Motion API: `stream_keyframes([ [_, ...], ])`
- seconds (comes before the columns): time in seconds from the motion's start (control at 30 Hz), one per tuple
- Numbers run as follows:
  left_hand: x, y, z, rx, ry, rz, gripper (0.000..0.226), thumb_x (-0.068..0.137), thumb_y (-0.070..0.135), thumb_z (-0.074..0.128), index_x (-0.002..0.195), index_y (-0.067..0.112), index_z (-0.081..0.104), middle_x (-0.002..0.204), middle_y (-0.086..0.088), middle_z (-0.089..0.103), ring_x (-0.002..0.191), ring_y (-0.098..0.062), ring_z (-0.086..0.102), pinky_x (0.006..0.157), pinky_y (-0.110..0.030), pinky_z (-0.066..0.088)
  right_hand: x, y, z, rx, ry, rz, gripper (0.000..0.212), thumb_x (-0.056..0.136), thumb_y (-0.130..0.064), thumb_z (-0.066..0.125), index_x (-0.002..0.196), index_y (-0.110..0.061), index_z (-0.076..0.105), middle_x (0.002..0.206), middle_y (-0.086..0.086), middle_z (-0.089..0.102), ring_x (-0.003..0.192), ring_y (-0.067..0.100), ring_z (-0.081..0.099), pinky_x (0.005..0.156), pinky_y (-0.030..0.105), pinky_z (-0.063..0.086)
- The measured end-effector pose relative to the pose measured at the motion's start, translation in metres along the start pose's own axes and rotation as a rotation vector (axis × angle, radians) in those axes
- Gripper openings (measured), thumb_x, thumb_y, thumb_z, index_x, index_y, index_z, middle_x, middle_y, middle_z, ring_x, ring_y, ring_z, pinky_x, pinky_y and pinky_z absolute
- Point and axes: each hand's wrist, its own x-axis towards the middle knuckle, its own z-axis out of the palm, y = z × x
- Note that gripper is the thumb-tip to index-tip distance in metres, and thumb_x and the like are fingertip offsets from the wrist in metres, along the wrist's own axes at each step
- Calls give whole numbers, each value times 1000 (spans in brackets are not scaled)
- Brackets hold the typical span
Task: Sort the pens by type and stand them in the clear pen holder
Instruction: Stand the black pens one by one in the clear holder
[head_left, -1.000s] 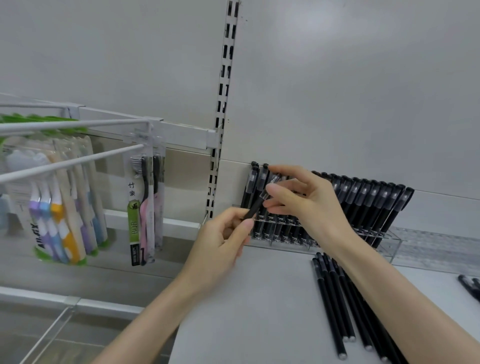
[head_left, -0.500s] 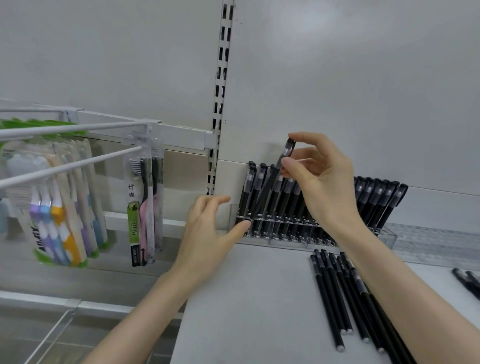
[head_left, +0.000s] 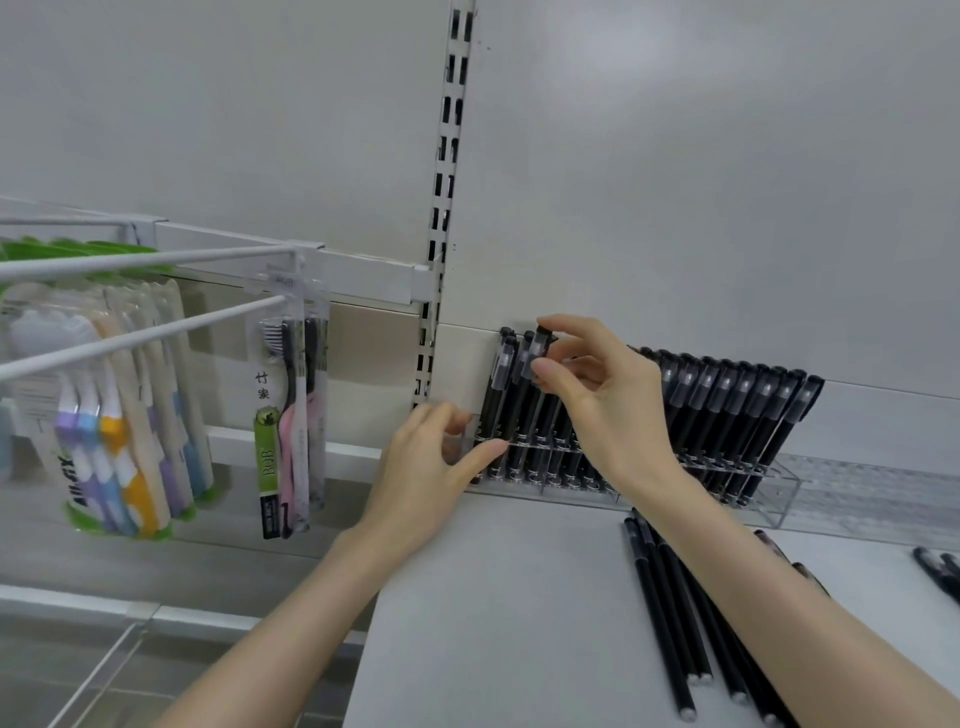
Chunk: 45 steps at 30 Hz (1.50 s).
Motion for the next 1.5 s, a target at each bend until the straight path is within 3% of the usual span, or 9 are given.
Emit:
stream_keyframes([
  [0.2,0,-1,1,23,15,4,31,80,47,68,94,21,58,93,10,53,78,-3,54,66,-15,41,7,2,-4,-41,-51,9,33,86,-3,65,102,-32,59,78,-2,65,80,20,69,80,42,56],
  [0.33,0,-1,1,32,24,-2,33,79,47,68,94,19,59,93,8,55,77,-3,55,69,-22,46,11,-1,-8,-61,-104,15,28,87,-1,64,102,-24,57,80,4,64,75,17,69,77,39,58],
  [0.53,-1,1,1,36,25,-6,33,80,47,68,93,18,59,93,6,56,77,-5,56,72,-29,50,15,-4,-11,-87,-149,12,32,86,3,63,94,-28,57,77,4,65,71,14,69,77,39,58],
  [0.87,0,7,-5,114,-25,-12,38,83,50,63,98,15,58,92,5,54,84,-16,57,76,-35,49,4,1,-5,-184,-142,38,25,89,-4,63,106,-23,59,81,1,67,76,15,68,79,37,56],
  [1.03,0,12,-9,247,-58,21,34,87,49,59,95,16,58,93,2,62,85,-18,59,77,-38,49,3,1,-4,-237,-131,26,26,89,-7,63,112,-19,61,82,0,67,74,13,66,76,31,55],
  [1.2,-9,22,-21,323,-73,53,31,93,41,53,109,15,54,102,2,59,89,-21,59,78,-37,49,-6,-5,-13,-242,-86,47,21,91,-13,62,112,-17,62,85,-2,66,78,8,62,72,13,49],
  [1.37,-29,48,-25,427,-49,88,19,92,36,53,82,19,54,85,5,56,79,-19,56,67,-31,39,-29,-3,-42,-324,-141,83,11,93,-19,58,98,-16,67,86,-11,65,81,0,59,73,12,47],
  [1.5,-47,85,-12,461,-108,110,17,91,35,54,78,24,53,82,8,59,76,-14,53,68,-29,35,-51,6,-81,-380,-215,74,11,93,-20,57,90,-17,67,85,-10,64,79,-2,58,73,14,45],
])
